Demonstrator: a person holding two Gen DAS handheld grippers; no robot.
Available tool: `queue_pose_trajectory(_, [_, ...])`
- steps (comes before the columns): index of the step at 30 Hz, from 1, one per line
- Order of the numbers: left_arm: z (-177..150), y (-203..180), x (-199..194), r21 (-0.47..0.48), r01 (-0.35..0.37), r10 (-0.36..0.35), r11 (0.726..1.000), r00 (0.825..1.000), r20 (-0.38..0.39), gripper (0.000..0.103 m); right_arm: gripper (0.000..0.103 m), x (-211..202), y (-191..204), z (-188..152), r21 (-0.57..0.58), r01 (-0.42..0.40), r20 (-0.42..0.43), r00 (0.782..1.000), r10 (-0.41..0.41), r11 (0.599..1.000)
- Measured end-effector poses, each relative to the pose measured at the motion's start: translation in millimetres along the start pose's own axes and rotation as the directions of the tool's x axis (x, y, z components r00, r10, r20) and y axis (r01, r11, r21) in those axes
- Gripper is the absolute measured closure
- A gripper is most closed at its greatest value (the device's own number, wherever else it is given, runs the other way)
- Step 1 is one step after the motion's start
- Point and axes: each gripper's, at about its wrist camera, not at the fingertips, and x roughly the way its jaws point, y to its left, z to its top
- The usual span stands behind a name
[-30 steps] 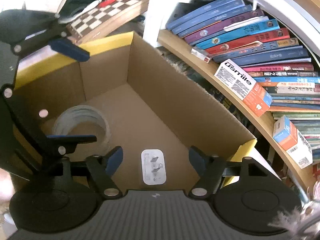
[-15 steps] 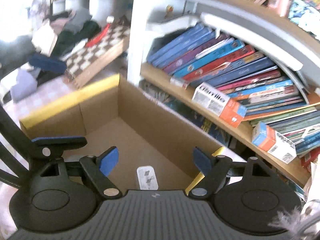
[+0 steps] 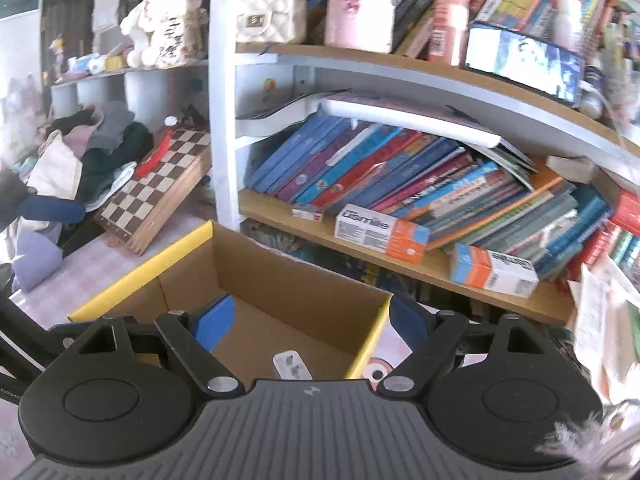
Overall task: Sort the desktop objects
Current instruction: 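Withdraw both tools from the box back toward the pink pig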
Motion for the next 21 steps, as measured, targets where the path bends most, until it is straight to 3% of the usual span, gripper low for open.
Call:
queue_pose_trajectory(14, [-27.6, 4.3, -43.5, -0.009, 0.059, -0.059, 0.998, 0.997, 0.052, 0.0, 0.015, -62.8, 28.0, -35.5, 0.092, 0.156, -0.014, 0.988, -0.155, 0.984])
queue_pose_trajectory(21, [-47.0, 8.5, -68.9, -0.013, 0.07, -0.069, 0.997, 0.996, 0.055, 0.0, 0.015, -83.6, 52.5, -58.7, 0.117, 0.182, -0.047, 0.983, -0.178, 0.976])
